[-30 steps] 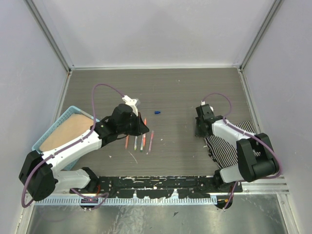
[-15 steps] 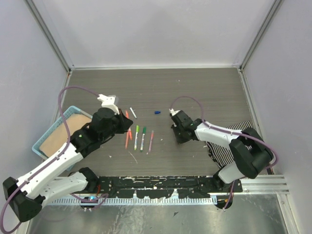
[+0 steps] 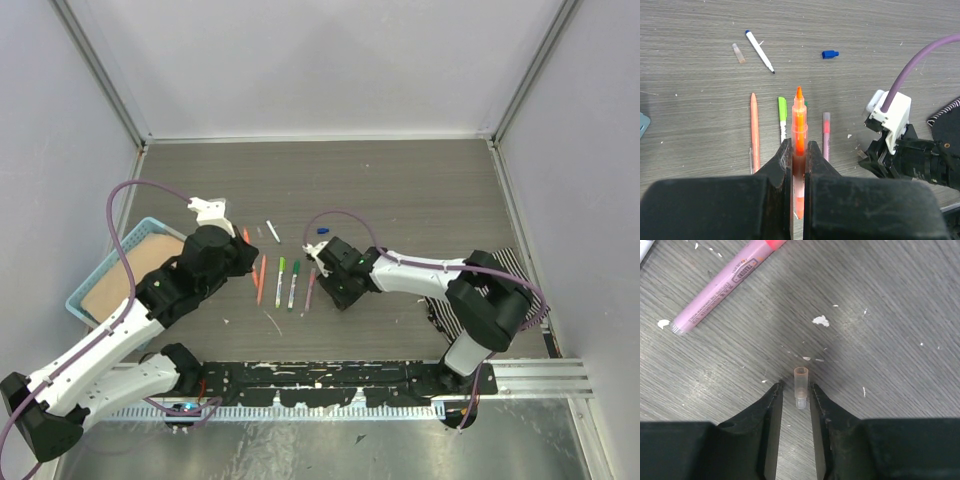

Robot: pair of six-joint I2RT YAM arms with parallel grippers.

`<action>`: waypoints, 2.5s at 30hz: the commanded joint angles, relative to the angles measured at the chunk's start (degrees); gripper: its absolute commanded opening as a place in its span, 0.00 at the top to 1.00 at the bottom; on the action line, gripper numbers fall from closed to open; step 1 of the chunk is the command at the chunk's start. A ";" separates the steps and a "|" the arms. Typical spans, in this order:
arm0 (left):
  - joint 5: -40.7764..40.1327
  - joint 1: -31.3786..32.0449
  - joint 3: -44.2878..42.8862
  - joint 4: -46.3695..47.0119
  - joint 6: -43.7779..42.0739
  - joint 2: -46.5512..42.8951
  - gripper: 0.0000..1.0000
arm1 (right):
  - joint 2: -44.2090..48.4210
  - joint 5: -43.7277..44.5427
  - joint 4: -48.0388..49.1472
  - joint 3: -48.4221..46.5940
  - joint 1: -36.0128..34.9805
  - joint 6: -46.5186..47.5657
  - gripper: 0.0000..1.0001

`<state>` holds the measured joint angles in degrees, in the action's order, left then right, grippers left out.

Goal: Insert the pens into the pen caps
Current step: Move the pen cap to the center of the board, then adjust the pen cap at the center of the board.

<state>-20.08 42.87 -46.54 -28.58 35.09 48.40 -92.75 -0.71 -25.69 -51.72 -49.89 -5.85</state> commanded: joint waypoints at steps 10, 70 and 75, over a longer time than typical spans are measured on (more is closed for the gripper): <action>-1.51 -0.27 -0.03 -0.12 -0.89 0.00 0.97 | 1.97 4.79 -3.17 -1.20 -1.59 -3.44 0.57; -1.28 -0.25 0.40 -0.29 -1.69 -0.19 0.95 | -4.15 24.82 -21.99 -11.11 -7.68 -85.25 0.27; -1.55 -0.31 0.41 -0.49 -1.78 -0.22 0.95 | -5.95 24.28 -21.64 -11.39 -7.68 -86.04 0.28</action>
<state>-20.34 42.87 -46.50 -28.73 34.09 48.90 -98.28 22.90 -46.15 -61.28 -57.28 -89.58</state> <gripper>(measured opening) 0.080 0.725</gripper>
